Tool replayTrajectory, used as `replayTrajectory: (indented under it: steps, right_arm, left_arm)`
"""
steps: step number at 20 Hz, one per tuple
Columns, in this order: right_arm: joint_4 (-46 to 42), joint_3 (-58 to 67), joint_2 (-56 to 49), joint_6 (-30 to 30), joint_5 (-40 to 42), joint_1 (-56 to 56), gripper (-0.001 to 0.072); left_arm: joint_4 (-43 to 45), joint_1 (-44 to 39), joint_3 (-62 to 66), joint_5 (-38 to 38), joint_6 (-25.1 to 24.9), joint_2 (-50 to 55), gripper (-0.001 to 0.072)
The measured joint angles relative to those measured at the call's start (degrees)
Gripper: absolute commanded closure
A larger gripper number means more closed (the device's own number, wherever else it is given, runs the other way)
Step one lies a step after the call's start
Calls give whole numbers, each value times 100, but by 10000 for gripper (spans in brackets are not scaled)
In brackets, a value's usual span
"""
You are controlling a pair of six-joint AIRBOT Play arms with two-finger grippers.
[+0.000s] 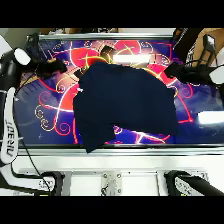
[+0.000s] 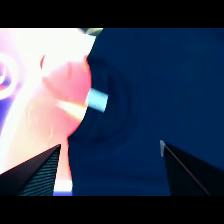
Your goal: Fold the clothes and pants, and hang the long-sleeved shirts on hangers.
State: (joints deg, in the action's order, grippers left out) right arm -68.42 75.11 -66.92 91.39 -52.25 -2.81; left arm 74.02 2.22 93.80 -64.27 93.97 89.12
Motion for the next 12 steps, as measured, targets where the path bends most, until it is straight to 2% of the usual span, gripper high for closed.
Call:
replayTrajectory:
  steps: [4,8,12]
  right_arm:
    - [0,-319,776,-256,-656,4,185]
    - [52,-713,1425,-323,-903,11,185]
    - [166,-890,1729,-341,-981,11,185]
  left_arm:
    - [-13,170,-2127,-162,-2,-798,15]
    - [-463,212,-3814,380,-4,-1248,15]
    - [-1152,223,-4660,999,-94,-1379,15]
